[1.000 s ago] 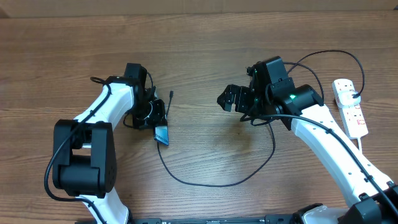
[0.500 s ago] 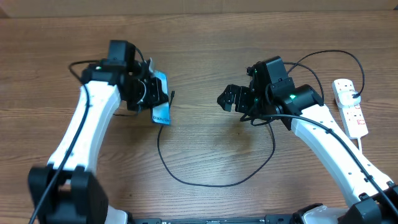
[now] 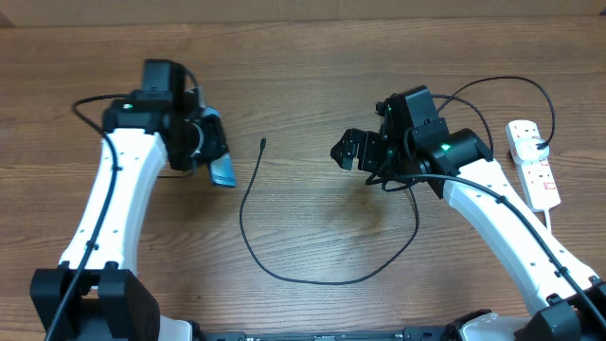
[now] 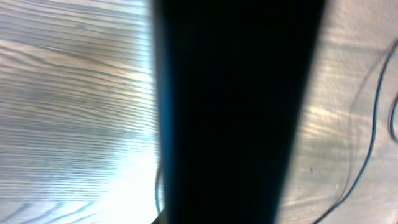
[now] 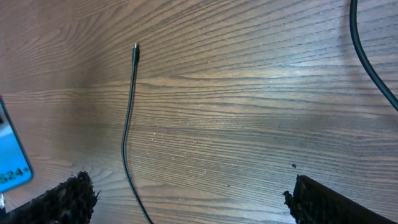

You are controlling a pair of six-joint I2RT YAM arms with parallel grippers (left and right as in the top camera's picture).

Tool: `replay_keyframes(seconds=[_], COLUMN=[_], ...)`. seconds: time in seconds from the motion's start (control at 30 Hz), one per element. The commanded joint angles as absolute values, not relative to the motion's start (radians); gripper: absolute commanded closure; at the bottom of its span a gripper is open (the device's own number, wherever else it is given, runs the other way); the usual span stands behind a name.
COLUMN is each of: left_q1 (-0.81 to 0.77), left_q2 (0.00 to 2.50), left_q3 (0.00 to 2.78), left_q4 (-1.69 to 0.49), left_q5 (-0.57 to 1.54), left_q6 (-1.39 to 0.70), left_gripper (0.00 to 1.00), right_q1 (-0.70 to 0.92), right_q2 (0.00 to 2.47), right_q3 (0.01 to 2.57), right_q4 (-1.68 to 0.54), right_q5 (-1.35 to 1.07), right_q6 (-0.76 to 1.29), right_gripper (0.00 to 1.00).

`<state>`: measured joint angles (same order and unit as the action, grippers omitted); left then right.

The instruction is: Plug charger to phone and switch on socket

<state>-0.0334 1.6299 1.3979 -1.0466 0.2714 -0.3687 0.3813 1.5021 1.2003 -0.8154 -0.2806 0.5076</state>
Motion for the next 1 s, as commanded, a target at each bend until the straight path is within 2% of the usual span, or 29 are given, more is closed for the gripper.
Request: replay_keyframes(seconds=[0.0,0.1,0.33,0.47,0.5,0.57,0.67,0.73,0.77,0.97], left_q1=[0.016,0.053,0.171,0.218,0.228,0.242,0.256,0.262,0.262,0.262], left_q2=[1.629,1.629,1.629,1.629,1.629,1.629,1.629,1.629,1.629,1.629], left_q3=[1.41,1.41,1.41,1.41,1.41,1.41,1.41,1.41,1.41,1.41], left_q4=[-1.04,-1.04,-1.053,-1.074,-1.077,-1.081,-1.078,-1.077,-1.077,-1.095], left_q5=[0.291,0.334,0.489,0.491,0.491,0.491,0.491,0.491,0.491,0.491], left_q6=[-0.391,-0.388,-0.306,-0.271,-0.265,-0.258,-0.258,-0.258,-0.259,-0.258], left_gripper=[0.96,0.96,0.96,0.96,0.96,0.96,0.96,0.96,0.96,0.96], right_q1=[0.38,0.38,0.38,0.379,0.379,0.385,0.41,0.437,0.452,0.552], right_q2=[1.486,1.486,1.486,1.481,1.481,1.484,1.511,1.558,1.583,1.773], right_q3=[1.211,1.211,1.211,1.216,1.231,1.291,1.459,1.615,1.679,1.914], right_q4=[-0.814,-0.81,-0.624,-0.563,-0.559,-0.58,-0.689,-0.812,-0.858,-1.02], right_q5=[-0.27,-0.271,-0.294,-0.308,-0.319,-0.314,-0.278,-0.192,-0.159,-0.044], right_q6=[0.5,0.503,0.527,0.495,0.496,0.5,0.484,0.473,0.474,0.505], right_gripper=[0.0,0.0,0.0,0.0,0.04,0.25,0.37,0.51,0.54,0.55])
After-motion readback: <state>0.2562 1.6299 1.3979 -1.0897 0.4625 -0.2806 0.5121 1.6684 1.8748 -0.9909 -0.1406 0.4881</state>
